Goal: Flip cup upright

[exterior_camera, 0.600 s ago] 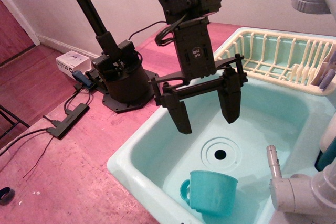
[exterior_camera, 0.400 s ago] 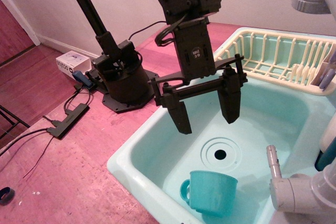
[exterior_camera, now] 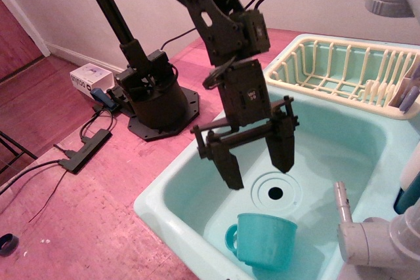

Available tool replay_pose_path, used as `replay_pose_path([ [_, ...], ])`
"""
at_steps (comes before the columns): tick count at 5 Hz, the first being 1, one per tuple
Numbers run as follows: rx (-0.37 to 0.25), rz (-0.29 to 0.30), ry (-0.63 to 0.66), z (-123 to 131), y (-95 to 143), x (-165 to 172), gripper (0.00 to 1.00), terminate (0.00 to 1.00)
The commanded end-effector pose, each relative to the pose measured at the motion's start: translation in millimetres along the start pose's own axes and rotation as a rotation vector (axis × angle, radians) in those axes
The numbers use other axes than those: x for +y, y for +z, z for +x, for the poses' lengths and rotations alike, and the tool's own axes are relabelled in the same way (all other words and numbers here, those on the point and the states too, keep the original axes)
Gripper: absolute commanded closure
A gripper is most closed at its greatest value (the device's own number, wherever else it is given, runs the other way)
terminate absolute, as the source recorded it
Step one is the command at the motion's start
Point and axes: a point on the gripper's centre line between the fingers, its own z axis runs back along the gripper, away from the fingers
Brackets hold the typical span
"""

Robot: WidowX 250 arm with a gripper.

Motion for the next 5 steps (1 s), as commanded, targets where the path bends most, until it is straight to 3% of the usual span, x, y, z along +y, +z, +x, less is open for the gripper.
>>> replay_pose_path([
  [1,-0.121,-0.020,0.114,6.4,-15.5,-11.0,0.00,0.00],
  [2,-0.172,-0.033,0.147,13.8,-31.0,-10.8,0.00,0.00],
  [3,-0.155,-0.087,0.140,23.6,-40.4,-8.7,0.00,0.00],
  [4,-0.167,-0.100,0.135,30.4,-52.5,-12.9,0.00,0.00],
  [5,-0.161,-0.111,0.115,39.3,-57.0,-12.7,1.00,0.00],
])
